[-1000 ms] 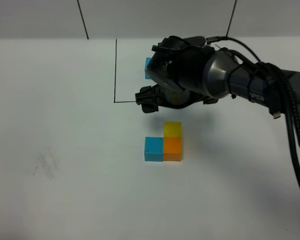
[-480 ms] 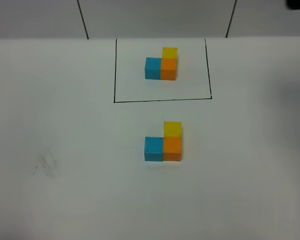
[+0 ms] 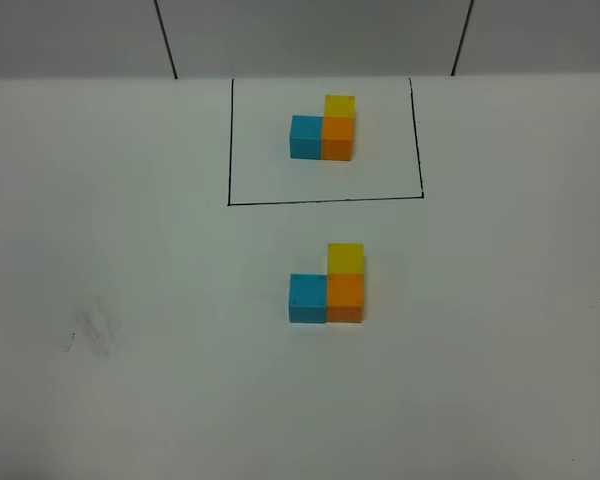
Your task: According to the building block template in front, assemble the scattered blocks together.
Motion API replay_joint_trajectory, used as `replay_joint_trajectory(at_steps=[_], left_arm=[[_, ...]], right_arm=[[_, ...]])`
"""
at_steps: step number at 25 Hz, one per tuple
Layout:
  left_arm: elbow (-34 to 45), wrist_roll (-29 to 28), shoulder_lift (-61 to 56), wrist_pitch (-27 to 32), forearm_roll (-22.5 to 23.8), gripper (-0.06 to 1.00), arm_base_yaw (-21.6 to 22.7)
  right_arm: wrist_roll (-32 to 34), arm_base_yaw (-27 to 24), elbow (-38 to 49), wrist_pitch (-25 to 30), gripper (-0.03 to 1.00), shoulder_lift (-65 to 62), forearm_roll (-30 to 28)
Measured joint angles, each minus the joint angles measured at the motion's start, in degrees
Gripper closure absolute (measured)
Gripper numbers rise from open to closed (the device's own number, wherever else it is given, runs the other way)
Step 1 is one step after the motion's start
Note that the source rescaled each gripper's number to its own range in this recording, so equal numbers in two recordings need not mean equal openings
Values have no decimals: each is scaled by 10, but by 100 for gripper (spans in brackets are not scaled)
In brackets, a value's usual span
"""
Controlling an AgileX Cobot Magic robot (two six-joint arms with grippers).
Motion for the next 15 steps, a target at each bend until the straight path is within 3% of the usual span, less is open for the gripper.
replay_joint_trajectory(at_steps=[6,15], left_arm=[[0,0,0,0,0,60,0],[0,0,0,0,0,60,0]], right_arm=[[30,1,118,3,-3,-196,28],[59,129,337,-50,-3,-442,102]])
